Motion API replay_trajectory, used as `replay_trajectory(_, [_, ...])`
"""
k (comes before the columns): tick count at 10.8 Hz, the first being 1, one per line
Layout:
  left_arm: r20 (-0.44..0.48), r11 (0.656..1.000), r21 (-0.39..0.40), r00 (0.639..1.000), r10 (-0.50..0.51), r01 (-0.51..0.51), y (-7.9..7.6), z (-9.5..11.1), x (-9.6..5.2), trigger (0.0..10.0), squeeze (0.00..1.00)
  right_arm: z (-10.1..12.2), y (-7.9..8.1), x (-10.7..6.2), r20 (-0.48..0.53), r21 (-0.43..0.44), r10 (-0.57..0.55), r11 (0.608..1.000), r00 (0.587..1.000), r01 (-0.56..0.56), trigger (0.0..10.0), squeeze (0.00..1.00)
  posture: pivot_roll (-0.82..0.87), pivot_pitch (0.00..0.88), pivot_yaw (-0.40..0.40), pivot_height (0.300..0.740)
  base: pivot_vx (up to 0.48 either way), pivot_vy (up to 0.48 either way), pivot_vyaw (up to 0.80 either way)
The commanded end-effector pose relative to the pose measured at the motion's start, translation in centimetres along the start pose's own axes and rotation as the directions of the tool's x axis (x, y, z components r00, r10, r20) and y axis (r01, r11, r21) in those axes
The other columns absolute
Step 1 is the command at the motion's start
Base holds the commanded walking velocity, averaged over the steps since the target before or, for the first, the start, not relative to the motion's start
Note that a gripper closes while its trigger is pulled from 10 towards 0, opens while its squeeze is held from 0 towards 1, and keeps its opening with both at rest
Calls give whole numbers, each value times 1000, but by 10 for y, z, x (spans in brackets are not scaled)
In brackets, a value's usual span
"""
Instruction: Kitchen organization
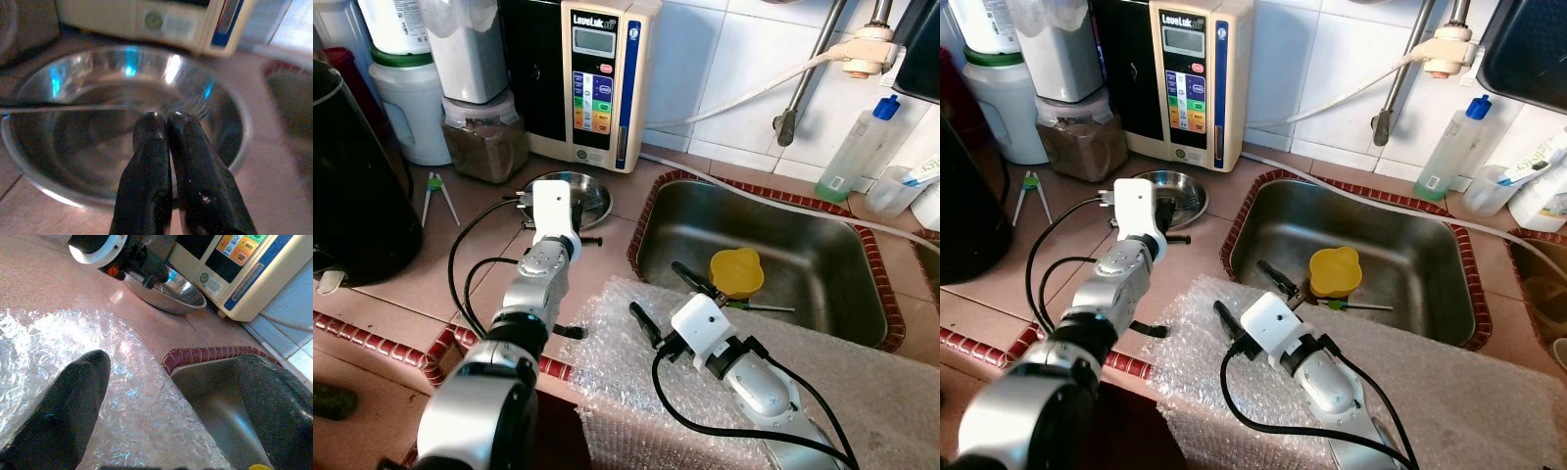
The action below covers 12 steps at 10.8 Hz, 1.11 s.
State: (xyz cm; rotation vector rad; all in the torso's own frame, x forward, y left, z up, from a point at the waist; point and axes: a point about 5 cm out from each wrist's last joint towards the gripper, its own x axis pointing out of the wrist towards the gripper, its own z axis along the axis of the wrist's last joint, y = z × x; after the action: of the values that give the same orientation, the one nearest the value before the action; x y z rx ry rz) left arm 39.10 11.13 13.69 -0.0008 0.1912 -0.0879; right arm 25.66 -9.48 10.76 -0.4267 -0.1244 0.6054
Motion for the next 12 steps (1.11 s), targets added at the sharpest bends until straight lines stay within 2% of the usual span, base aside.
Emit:
replay_trajectory(1, [-23, 999, 39, 1000, -16, 17, -3, 5, 3, 10000, 0, 2, -4, -2, -3, -8, -14, 1000, 1000, 14, 10000, 1000, 104, 0, -50, 740, 0, 0, 0])
replay_trajectory(6, [-113, 992, 125, 994, 7, 7, 22, 10, 6, 10000, 0, 2, -3, 0, -5, -12, -13, 1000, 1000, 13, 10000, 1000, 114, 0, -45, 740, 0, 0, 0])
replay_trajectory(9, [-133, 985, 166, 991, -30, 52, 35, 10, 4, 10000, 0, 1, -3, 0, -5, -13, -15, 1000, 1000, 15, 10000, 1000, 123, 0, -41, 740, 0, 0, 0])
replay_trajectory(10, [-132, 974, 213, 990, -47, 75, 48, 16, 2, 10000, 0, 0, -4, 1, -6, -12, -17, 1000, 1000, 17, 10000, 1000, 141, 0, -40, 740, 0, 0, 0])
replay_trajectory(12, [-116, 967, 244, 992, -47, 74, 64, 24, -2, 10000, 0, 0, -4, 3, -2, -12, -17, 1000, 1000, 17, 10000, 1000, 155, 0, -41, 740, 0, 0, 0])
